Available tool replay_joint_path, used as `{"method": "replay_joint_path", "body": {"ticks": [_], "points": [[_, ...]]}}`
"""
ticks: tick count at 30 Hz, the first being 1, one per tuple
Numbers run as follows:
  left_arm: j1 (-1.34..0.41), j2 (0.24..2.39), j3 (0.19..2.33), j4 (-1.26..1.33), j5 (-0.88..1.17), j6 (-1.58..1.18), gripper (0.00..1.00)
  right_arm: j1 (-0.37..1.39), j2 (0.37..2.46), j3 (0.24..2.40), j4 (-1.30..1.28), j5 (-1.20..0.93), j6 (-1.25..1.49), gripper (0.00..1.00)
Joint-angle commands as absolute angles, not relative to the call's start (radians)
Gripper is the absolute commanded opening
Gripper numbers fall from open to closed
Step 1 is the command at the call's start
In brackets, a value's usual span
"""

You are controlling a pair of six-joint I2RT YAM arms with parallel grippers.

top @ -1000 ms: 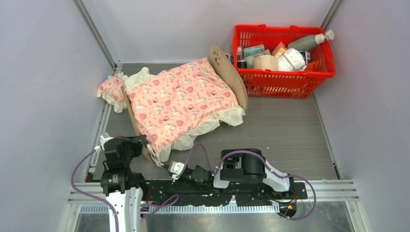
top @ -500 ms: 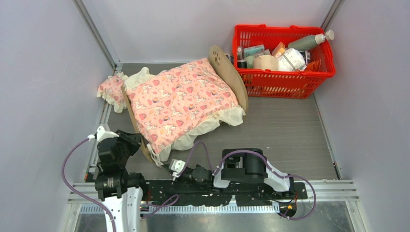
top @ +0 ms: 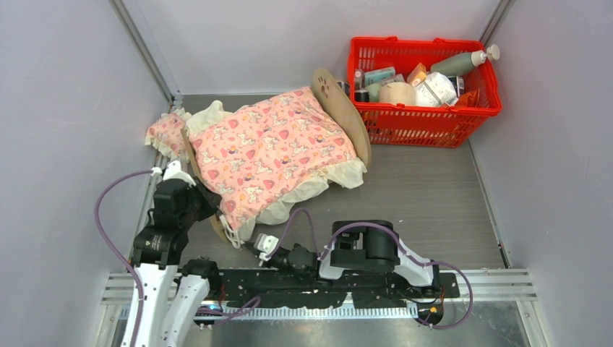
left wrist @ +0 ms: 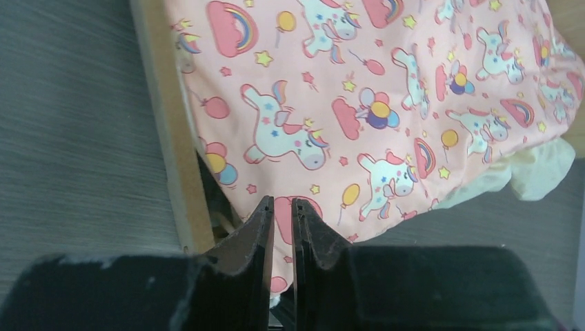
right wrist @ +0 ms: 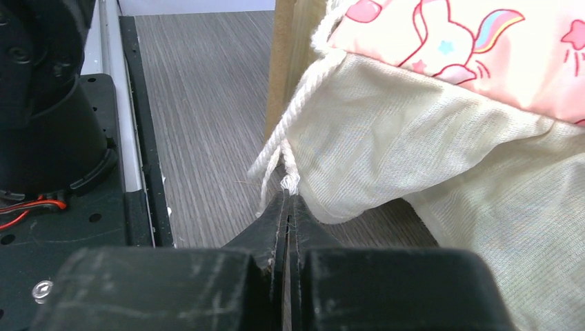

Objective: Set up the pet bed
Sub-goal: Tie the ropes to the bed frame.

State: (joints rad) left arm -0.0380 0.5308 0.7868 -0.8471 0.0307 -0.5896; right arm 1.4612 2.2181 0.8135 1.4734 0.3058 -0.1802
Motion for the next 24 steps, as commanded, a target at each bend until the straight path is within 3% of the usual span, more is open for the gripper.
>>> {"method": "replay_joint_path", "body": {"ticks": [1, 5, 24], "points": [[-0.184, 0.546, 0.831, -0.856, -0.116, -0.594, 0.17, 1.449, 2.197, 0.815, 1.587, 0.316, -0.161, 0.05], [-0.273, 0.564, 0.849, -0.969, -0.249, -0.623, 0.25, 1.444, 2.199, 0.804, 1.600, 0.311, -0.154, 0.05], [-0.465, 0.591, 0.809, -1.000, -0.353, -0.773, 0.27, 1.437, 2.195, 0.787, 1.618, 0.304, -0.140, 0.05]]}}
